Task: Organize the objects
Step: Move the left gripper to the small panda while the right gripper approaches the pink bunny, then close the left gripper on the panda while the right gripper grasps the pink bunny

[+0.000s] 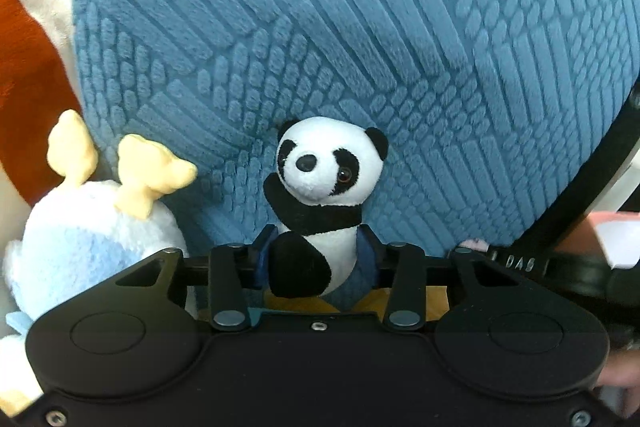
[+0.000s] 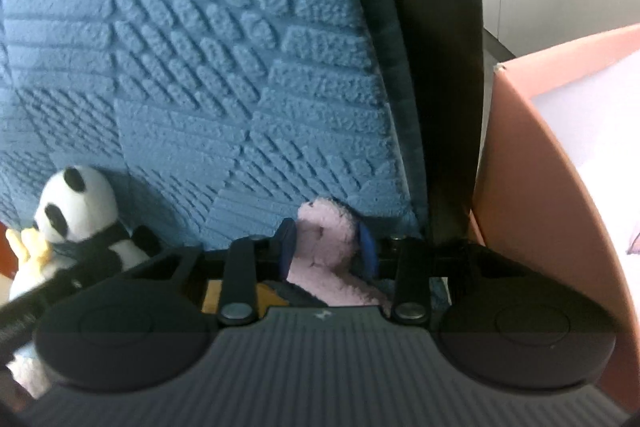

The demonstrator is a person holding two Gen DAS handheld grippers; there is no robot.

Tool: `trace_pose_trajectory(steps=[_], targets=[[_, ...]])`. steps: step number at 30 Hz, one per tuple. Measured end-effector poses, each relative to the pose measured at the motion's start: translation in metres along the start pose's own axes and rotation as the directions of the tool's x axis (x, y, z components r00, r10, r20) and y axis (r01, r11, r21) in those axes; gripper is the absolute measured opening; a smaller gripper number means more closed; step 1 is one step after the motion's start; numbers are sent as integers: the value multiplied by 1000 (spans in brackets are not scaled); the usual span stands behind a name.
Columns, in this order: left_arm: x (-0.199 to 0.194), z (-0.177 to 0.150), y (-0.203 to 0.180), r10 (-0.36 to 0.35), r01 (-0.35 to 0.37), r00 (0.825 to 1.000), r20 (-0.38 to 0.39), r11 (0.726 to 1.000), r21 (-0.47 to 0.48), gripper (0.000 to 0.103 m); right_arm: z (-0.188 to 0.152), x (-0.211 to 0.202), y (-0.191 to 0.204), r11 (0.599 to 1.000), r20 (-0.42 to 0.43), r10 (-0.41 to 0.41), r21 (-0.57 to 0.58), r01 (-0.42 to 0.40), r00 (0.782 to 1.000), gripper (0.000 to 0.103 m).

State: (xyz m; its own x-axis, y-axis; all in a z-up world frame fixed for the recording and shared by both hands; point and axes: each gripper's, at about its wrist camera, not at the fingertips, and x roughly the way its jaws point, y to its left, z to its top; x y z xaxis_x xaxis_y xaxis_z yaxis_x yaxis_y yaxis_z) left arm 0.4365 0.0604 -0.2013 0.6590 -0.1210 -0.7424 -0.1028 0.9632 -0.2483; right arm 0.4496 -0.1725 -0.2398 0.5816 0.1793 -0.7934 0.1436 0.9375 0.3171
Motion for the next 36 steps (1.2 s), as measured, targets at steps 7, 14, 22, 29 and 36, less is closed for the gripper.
trace_pose_trajectory(steps=[7,14,22,29,36], targets=[[-24,10,13,-36,39,998,44,997,-73,36,-5,-26,9,998,48,0,-61,3,999,25],[-58,6,11,-88,96,992,89,991,-93,36,-10,-73,27,981,146,30,-193,-2,989,10],[-106,-31,-8,-135,140,988,69,987,-82,36,-22,-80,30,986,91,41,-165,-25,995,13],[-107,-36,-2,-155,162,986,57,978,-135,36,-34,-58,39,983,33,-24,-181,30,999,34],[-100,-32,7,-179,184,983,47,970,-158,36,-17,-24,19,979,-40,-51,-200,42,998,36]])
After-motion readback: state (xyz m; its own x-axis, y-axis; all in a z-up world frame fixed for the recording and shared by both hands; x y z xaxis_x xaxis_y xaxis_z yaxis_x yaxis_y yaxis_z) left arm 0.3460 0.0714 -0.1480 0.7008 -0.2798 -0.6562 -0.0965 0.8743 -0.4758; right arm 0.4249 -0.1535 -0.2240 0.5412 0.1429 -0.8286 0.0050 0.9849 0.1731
